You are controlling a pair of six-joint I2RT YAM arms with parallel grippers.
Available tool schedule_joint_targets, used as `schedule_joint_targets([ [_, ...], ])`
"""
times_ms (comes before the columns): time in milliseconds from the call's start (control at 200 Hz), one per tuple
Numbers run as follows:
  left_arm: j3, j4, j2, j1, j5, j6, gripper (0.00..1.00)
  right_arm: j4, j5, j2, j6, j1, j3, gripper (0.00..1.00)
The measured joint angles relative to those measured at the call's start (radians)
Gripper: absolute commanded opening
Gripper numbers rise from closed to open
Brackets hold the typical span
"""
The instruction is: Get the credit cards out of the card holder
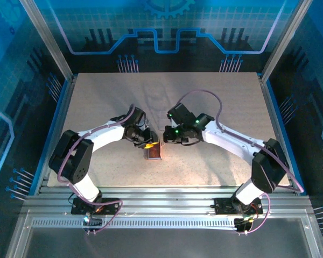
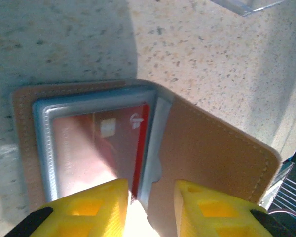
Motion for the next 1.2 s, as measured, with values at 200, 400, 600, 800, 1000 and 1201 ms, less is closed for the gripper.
schedule_joint_targets([
  [200, 0.047, 0.019, 0.034, -0.044, 0.008, -0.005, 0.27, -0.008, 0.019, -0.056, -0.001, -0.049, -0.089, 0.09],
  [400, 0.058, 0.039, 0.082, -0.084, 0.01, -0.025, 0.27, -0.011, 0.025, -0.072, -0.006, -0.087, -0.157, 0.13],
  [600, 0.062, 0.062, 0.117, -0.109, 0.021, -0.038, 0.26, -0.029, 0.042, -0.073, -0.019, -0.095, -0.174, 0.27],
  [800, 0.068, 0.086, 0.154, -0.128, 0.029, -0.053, 0.25, -0.056, 0.055, -0.097, -0.023, -0.096, -0.171, 0.34],
  [1000, 0.068, 0.092, 0.157, -0.129, 0.032, -0.053, 0.23, -0.046, 0.039, -0.153, -0.002, -0.096, -0.139, 0.35],
  [1201, 0.068, 0.092, 0.157, -0.129, 0.032, -0.053, 0.24, 0.1, -0.095, -0.161, 0.089, -0.095, -0.152, 0.3],
])
